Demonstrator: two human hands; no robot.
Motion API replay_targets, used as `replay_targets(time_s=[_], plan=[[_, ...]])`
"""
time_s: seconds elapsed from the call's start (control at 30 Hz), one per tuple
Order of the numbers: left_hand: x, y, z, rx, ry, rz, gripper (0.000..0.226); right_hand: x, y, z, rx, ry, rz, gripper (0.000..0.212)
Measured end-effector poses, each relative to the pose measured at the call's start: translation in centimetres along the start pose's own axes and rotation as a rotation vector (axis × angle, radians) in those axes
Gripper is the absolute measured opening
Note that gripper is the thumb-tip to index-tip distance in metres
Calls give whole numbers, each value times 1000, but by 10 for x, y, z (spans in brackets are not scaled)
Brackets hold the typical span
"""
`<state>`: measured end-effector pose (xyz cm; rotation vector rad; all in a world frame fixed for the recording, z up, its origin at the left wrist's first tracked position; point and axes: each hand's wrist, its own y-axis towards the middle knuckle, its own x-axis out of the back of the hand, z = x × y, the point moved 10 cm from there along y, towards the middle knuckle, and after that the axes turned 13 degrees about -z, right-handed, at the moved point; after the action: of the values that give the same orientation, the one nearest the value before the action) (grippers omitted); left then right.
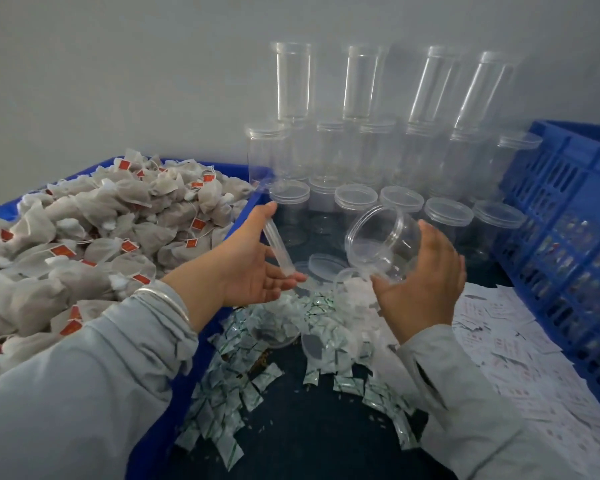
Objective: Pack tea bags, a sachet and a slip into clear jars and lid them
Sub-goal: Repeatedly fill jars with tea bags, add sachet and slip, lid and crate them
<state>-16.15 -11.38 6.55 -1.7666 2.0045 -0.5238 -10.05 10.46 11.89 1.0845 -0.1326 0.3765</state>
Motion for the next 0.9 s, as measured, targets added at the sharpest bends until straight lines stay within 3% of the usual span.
replay_targets(time_s=[0.07,0.2,0.27,0.63,0.77,0.9], plan=[[0,2,0,-4,-20,-22,78,5,-2,-15,-110,76,-2,98],[12,6,-11,-143,-1,-202,23,11,-21,-20,-234,218,25,101],[21,9,-16,-189,-13,-281,13,12,-31,-19,-255,240,37,103],[57,3,-52,-383,-78,-477,8,-23,-81,1,-392,527,293,103],[127,-20,-90,-517,-163,-711,16,-21,-83,3,-414,606,327,106],[185,-27,-101,-597,20,-901,15,-12,-81,35,-390,752,362,96]])
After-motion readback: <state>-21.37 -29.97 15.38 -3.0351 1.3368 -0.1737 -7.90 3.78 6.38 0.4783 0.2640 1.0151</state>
